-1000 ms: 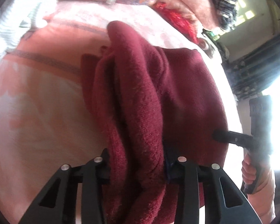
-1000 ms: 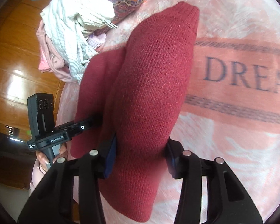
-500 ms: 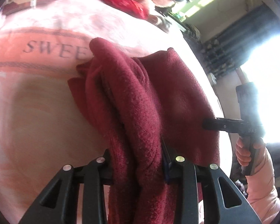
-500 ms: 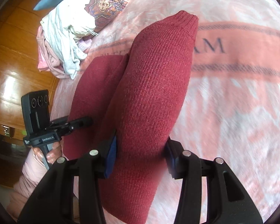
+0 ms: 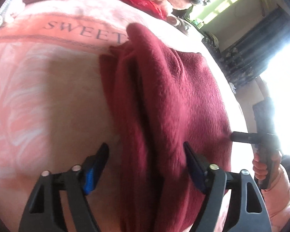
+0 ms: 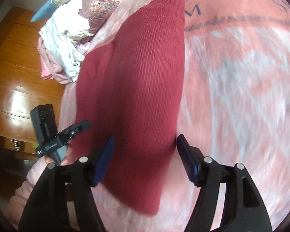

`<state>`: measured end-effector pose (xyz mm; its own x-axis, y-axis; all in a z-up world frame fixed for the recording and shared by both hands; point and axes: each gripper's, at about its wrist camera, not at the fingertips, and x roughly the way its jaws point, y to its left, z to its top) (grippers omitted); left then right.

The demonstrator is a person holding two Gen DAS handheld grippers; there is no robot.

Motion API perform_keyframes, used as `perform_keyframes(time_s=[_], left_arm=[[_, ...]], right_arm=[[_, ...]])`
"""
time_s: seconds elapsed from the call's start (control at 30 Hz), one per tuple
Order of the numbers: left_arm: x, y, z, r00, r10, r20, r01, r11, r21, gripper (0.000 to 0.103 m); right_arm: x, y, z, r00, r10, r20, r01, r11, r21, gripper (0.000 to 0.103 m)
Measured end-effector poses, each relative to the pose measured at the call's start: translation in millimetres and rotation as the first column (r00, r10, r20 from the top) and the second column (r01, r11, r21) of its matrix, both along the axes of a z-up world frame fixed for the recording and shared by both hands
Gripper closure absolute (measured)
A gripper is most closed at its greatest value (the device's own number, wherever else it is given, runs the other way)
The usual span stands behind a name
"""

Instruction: Fold small clothes

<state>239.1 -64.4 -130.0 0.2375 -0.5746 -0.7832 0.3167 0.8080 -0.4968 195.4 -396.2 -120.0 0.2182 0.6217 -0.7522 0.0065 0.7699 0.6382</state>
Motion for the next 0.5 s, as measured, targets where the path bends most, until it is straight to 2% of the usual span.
perform_keyframes(time_s=[0.17, 0.27, 0.33, 0.37, 0.43, 0.5], left_arm=[[-31.7, 11.2, 9.4, 0.999, -0.004, 0.044, 0.003, 1.000, 0.028, 0.022], [-43.1, 2.3, 8.7, 0.998, 0.007, 0.068, -0.013, 0.996, 0.085, 0.023], [-47.6, -2.9, 3.0, 0.997, 0.001, 0.080, -0.010, 0.993, 0.115, 0.033], [-50.8, -3.0, 1.8, 0.996, -0.005, 0.088, -0.006, 0.993, 0.120, 0.035], [-53.8, -4.0, 3.2, 0.995, -0.019, 0.094, 0.008, 0.993, 0.118, 0.046], [-56.3, -5.6, 8.4, 0.995, -0.035, 0.094, 0.025, 0.994, 0.103, 0.064]], right_arm=[[-44.2, 13.6, -11.8, 0.998, 0.053, -0.041, -0.055, 0.997, -0.048, 0.030], [-57.7, 16.5, -15.1, 0.999, 0.034, -0.021, -0.035, 0.999, -0.037, 0.033], [-57.4, 18.3, -16.9, 0.999, 0.027, -0.027, -0.028, 0.999, -0.030, 0.052], [-57.5, 17.7, -19.7, 0.999, 0.025, -0.039, -0.025, 1.000, -0.013, 0.076], [-60.0, 11.8, -24.7, 0.998, -0.001, -0.055, 0.003, 0.999, 0.037, 0.079], [-62.2, 11.7, -20.3, 0.999, 0.001, -0.037, 0.000, 0.999, 0.038, 0.082]])
